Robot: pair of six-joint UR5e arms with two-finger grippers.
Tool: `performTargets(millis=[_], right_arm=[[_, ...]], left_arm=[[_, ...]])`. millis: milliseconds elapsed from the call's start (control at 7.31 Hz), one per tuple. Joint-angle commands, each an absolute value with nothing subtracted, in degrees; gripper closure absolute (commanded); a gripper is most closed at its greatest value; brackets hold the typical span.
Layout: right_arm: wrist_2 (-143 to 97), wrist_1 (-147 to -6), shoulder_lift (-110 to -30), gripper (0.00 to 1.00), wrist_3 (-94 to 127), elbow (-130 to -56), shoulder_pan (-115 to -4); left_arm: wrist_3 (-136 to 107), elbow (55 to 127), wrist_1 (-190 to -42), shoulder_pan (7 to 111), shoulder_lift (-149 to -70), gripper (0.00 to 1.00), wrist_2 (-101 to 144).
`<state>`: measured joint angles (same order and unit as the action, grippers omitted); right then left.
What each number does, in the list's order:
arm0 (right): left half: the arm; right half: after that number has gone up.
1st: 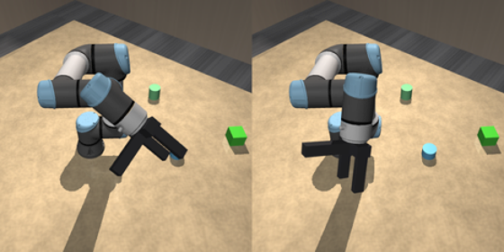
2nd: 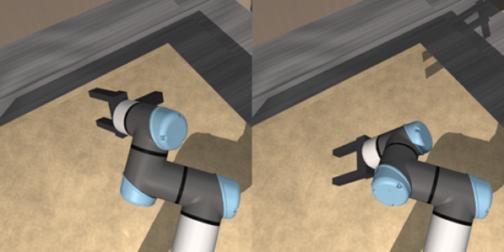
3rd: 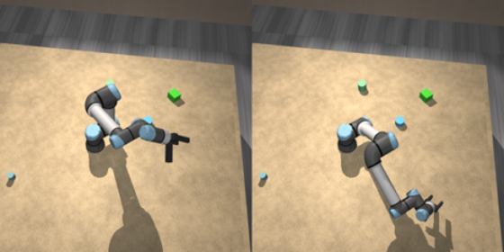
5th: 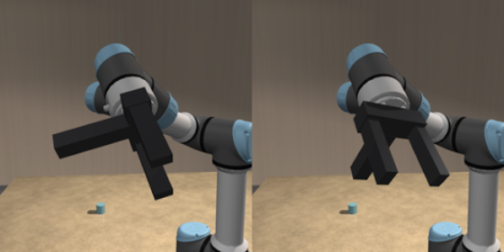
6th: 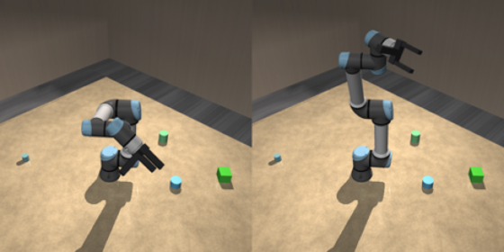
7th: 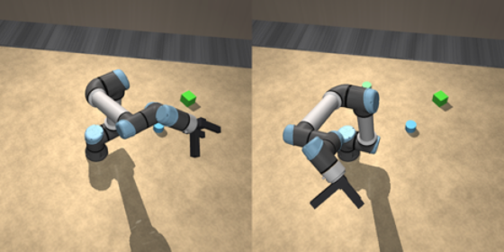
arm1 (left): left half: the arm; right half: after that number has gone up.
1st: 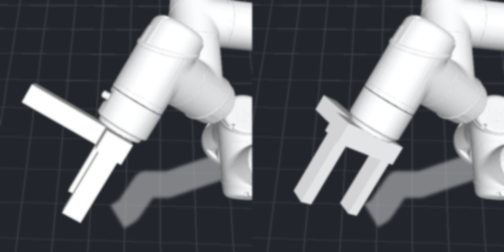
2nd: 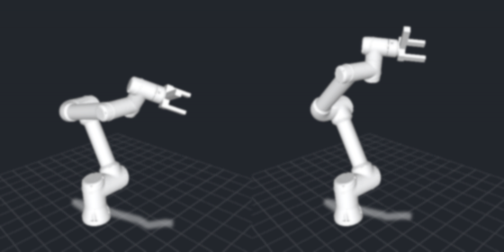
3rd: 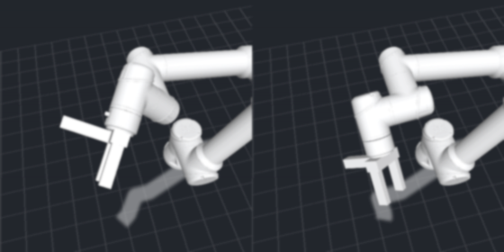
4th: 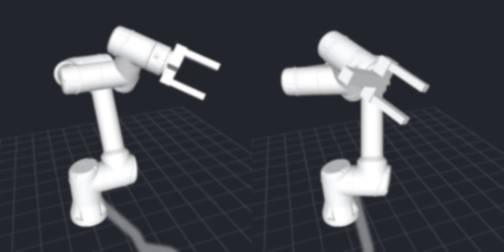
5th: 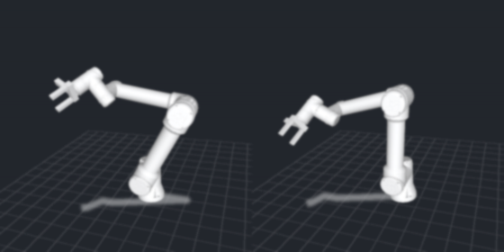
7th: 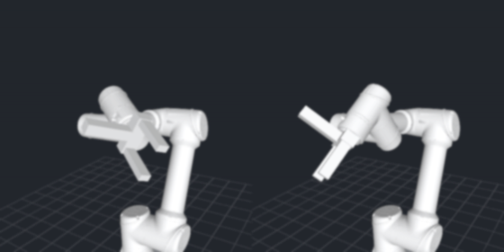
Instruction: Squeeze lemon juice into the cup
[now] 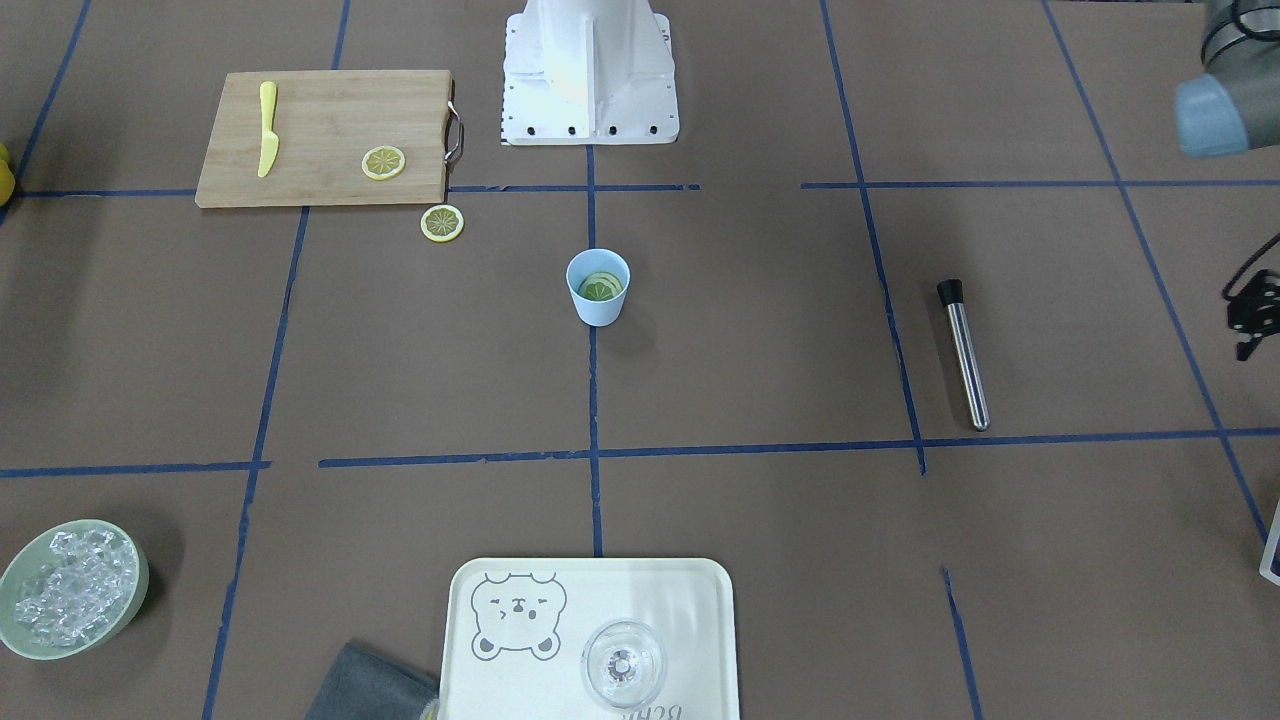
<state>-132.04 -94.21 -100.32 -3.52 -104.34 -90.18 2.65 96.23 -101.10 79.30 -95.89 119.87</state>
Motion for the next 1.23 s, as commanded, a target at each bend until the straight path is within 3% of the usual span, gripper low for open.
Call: performTargets(millis=[0,684,1094], right_arm=[[-132.10,-94.22,-100.20,0.00,-3.52,-104.24,-90.18],[-132.19,-94.13,-100.02,0.00,-3.52,-103.89,-90.17],[-132.19,-94.13,-100.02,0.00,-3.52,-103.97,-90.09]], left_arm=[[4.92,95.19,-92.86,85.78,-92.74,0.00,126.21],[5.01,96.59,-89.04,90.42,-86.05,0.00,136.58],[4.83,96.68,-89.03,90.62,-86.92,0.00,135.97]])
